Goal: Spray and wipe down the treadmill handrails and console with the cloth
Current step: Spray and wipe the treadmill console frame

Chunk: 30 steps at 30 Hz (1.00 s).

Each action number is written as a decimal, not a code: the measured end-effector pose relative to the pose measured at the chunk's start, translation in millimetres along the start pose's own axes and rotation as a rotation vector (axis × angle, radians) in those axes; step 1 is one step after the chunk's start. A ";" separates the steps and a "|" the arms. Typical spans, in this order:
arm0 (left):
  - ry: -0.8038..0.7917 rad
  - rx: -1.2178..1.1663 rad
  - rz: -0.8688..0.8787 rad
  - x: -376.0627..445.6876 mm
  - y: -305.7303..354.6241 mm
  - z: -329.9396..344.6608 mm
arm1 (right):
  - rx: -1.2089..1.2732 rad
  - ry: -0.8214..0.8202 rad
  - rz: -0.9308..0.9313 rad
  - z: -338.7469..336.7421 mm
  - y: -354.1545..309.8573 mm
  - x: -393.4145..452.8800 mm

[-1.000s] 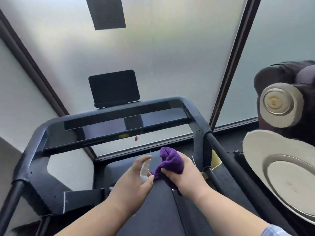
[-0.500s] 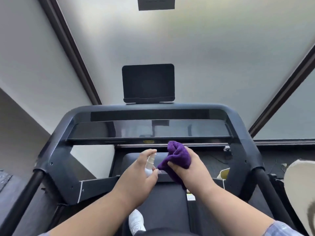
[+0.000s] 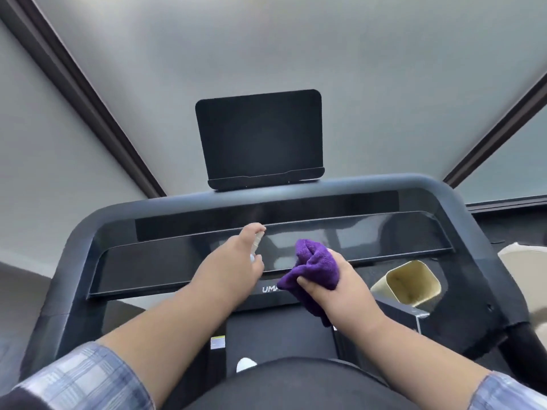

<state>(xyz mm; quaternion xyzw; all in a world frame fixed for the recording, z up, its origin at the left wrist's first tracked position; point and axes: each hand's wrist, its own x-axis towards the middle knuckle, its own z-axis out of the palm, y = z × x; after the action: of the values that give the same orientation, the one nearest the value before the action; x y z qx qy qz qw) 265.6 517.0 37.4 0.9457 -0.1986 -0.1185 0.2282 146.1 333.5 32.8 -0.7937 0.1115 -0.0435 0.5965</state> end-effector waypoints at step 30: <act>-0.189 0.234 0.193 102.5 160.1 112.1 | -0.019 0.140 0.120 -204.4 61.0 35.6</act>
<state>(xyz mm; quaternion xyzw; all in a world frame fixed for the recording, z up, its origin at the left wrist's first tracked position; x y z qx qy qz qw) 270.4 299.0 3.1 0.9270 -0.3217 -0.1605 0.1073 131.8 117.7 30.3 -0.7861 0.2006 -0.0623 0.5813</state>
